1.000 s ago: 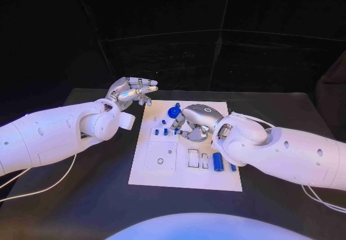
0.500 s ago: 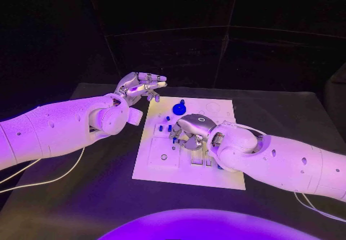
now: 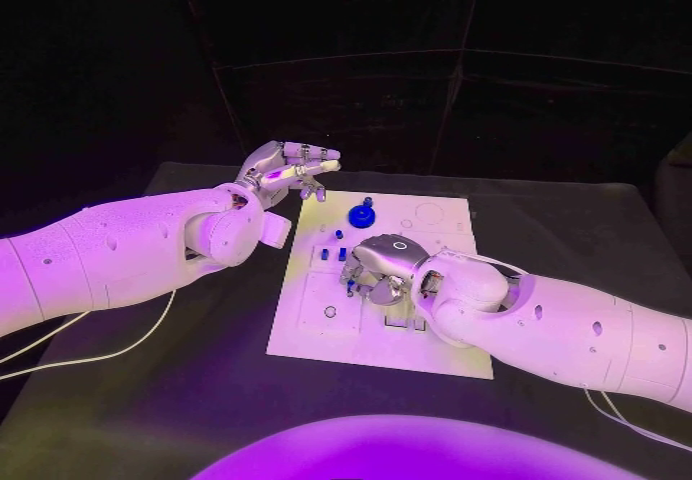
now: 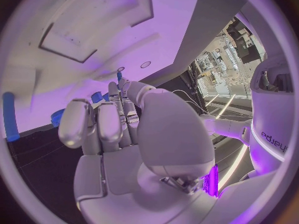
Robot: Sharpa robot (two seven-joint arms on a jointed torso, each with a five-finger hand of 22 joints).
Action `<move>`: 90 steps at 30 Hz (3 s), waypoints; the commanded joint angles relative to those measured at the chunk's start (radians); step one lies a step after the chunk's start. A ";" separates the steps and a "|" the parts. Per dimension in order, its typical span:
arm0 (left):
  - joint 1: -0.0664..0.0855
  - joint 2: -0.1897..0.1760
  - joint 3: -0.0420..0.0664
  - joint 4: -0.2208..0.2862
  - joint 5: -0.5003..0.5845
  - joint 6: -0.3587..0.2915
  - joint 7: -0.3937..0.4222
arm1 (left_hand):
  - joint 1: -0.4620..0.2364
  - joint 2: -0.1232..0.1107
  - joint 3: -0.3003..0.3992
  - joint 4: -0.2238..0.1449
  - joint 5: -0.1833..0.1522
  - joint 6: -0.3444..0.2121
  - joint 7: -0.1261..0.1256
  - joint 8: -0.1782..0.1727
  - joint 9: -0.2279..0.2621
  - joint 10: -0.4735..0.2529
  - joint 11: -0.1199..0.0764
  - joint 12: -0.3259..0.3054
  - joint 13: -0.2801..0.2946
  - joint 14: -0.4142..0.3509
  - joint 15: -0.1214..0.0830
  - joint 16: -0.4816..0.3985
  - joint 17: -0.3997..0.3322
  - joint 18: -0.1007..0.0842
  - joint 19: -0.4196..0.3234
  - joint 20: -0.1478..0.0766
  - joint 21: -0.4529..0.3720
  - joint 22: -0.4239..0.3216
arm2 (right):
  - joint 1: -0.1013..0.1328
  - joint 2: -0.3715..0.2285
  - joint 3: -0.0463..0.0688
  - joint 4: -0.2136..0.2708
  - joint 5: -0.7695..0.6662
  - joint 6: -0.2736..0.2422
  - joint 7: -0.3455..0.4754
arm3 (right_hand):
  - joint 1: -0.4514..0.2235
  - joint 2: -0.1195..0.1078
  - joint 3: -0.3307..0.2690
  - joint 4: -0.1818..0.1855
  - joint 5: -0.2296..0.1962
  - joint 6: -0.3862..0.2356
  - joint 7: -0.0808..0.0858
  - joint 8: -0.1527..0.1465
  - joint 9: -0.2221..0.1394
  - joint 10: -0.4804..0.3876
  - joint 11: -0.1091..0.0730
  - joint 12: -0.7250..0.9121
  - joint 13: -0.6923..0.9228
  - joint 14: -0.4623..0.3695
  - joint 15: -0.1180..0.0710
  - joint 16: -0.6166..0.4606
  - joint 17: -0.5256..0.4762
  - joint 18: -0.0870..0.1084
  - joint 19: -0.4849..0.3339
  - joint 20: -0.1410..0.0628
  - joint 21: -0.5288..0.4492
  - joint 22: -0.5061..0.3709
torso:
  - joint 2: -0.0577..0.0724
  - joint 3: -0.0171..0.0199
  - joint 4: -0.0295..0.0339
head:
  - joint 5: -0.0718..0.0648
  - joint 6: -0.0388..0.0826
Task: Assemble the parts on the task board
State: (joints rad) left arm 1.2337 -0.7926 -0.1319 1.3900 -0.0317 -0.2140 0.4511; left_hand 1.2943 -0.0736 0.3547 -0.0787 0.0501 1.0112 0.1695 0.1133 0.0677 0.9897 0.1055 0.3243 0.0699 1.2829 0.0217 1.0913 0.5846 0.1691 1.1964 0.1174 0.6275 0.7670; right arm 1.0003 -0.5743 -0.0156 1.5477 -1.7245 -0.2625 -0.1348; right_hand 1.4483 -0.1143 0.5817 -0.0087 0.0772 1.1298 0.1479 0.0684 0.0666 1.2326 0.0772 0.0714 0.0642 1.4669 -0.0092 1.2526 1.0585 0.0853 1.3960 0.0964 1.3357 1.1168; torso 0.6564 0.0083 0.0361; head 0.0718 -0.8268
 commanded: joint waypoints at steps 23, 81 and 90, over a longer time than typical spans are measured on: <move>0.002 0.003 0.001 -0.012 0.004 0.018 0.005 | -0.016 0.003 -0.011 0.001 0.003 -0.008 0.001 0.001 -0.001 -0.009 0.003 0.009 0.000 -0.004 0.000 -0.001 -0.001 0.013 0.001 0.004 -0.006 -0.003 | -0.007 0.000 0.000 0.007 -0.021 0.032 0.023 | -0.013 -0.004 0.007 -0.006 0.007 -0.004 0.003 -0.004 0.001 -0.004 0.002 -0.004 0.002 0.022 0.001 0.003 -0.004 0.003 -0.001 0.001 0.002 -0.003 | 0.000 0.0008 -0.0027 | 0.016 -0.005; 0.001 0.002 -0.001 -0.016 0.004 0.029 -0.005 | -0.006 0.009 -0.012 -0.003 0.003 -0.008 0.000 0.003 0.000 -0.016 0.003 0.013 0.000 -0.006 -0.001 -0.001 -0.006 0.014 0.003 0.004 -0.009 -0.005 | 0.012 -0.141 -0.002 0.099 0.049 -0.121 -0.051 | -0.129 -0.060 -0.131 -0.014 0.072 -0.189 0.018 -0.002 0.000 -0.167 0.027 0.012 0.000 0.005 0.021 -0.037 -0.088 0.019 -0.032 0.020 -0.054 -0.094 | -0.003 -0.0009 -0.0034 | -0.007 0.008; 0.000 0.003 -0.002 -0.017 0.004 0.032 -0.006 | -0.004 0.010 -0.012 -0.004 0.003 -0.007 0.000 0.003 0.000 -0.017 0.003 0.014 0.000 -0.006 -0.001 -0.001 -0.006 0.014 0.003 0.004 -0.009 -0.006 | 0.061 -0.246 0.002 0.112 0.092 -0.049 -0.086 | -0.133 -0.068 -0.215 -0.005 0.067 -0.178 0.010 -0.004 0.000 -0.194 0.026 0.016 0.000 0.006 0.022 -0.036 -0.095 0.019 -0.029 0.021 -0.058 -0.098 | 0.002 0.0005 -0.0069 | -0.024 0.025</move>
State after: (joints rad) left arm 1.2326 -0.7907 -0.1343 1.3733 -0.0310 -0.1968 0.4422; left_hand 1.2904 -0.0696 0.3467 -0.0815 0.0501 1.0112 0.1694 0.1132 0.0680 0.9790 0.1092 0.3332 0.0701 1.2830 0.0216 1.0913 0.5794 0.1689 1.1964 0.1174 0.6237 0.7625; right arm 1.0570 -0.8177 -0.0141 1.6579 -1.6644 -0.3447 -0.1929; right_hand 1.3184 -0.1814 0.3822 -0.0162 0.1428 0.9470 0.1599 0.0657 0.0672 1.0441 0.1036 0.0821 0.0637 1.4669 0.0090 1.2138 0.9643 0.0852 1.3614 0.1195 1.2808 1.0196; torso 0.6556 0.0081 0.0299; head 0.0502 -0.8040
